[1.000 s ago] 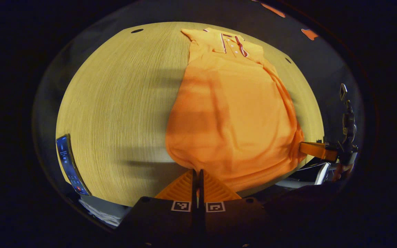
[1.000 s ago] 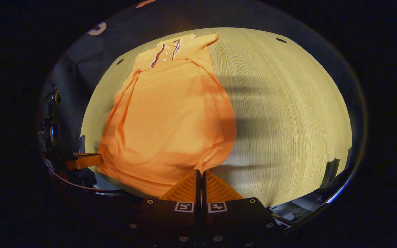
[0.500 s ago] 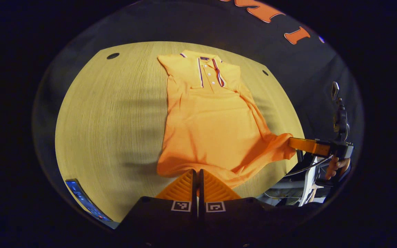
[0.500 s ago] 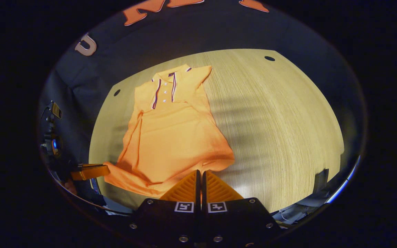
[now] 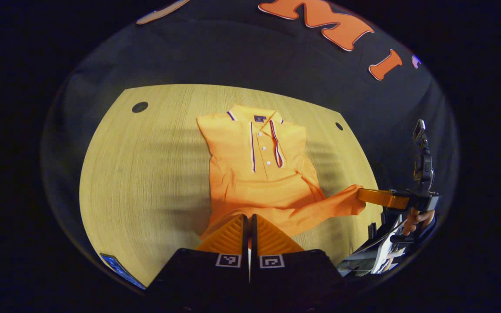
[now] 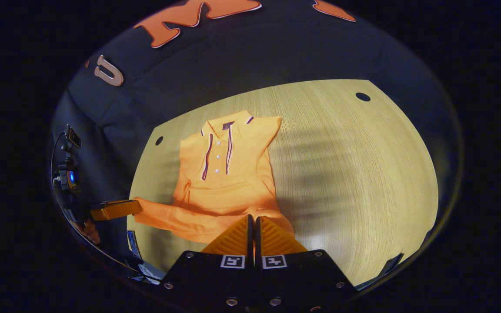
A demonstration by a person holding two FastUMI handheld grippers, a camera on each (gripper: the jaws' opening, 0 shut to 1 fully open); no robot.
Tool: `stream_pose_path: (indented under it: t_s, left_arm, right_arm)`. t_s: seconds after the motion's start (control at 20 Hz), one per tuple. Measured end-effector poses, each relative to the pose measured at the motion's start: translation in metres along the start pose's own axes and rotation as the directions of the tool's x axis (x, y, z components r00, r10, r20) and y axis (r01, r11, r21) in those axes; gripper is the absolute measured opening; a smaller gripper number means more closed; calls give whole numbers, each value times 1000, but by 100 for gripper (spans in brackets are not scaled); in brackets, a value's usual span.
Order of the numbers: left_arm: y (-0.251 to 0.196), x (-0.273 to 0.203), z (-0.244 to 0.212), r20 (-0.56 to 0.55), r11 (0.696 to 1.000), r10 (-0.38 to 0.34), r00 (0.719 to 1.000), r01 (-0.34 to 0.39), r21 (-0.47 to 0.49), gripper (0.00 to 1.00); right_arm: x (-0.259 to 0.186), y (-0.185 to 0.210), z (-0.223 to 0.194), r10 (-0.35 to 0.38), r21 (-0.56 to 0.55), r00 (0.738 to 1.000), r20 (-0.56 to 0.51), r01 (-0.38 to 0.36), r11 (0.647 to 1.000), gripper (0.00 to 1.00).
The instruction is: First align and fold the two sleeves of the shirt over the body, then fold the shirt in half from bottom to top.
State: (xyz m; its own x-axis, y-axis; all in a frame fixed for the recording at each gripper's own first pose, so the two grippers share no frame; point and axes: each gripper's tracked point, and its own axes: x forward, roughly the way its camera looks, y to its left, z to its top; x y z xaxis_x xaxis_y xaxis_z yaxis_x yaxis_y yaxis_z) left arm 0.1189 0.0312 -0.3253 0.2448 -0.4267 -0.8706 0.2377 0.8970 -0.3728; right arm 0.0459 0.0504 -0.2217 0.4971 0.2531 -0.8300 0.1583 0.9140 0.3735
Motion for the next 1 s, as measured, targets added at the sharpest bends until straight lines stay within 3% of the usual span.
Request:
stream_pose_path:
  t_s: [0.4, 0.75, 1.0]
  left_arm:
    - [33, 44, 121, 105, 993, 105, 989, -109, 36, 1]
    - [72, 93, 188, 161, 969, 215, 963, -231, 88, 1]
    - [97, 124, 212, 211, 928, 337, 918, -362, 93, 4]
  right_arm:
    - [52, -2, 109, 75, -20, 996, 38, -75, 997, 1]
    - [108, -5, 171, 46, -50, 997, 68, -42, 998, 0]
    - [143, -5, 203, 7, -17, 991, 133, -5, 1000, 3]
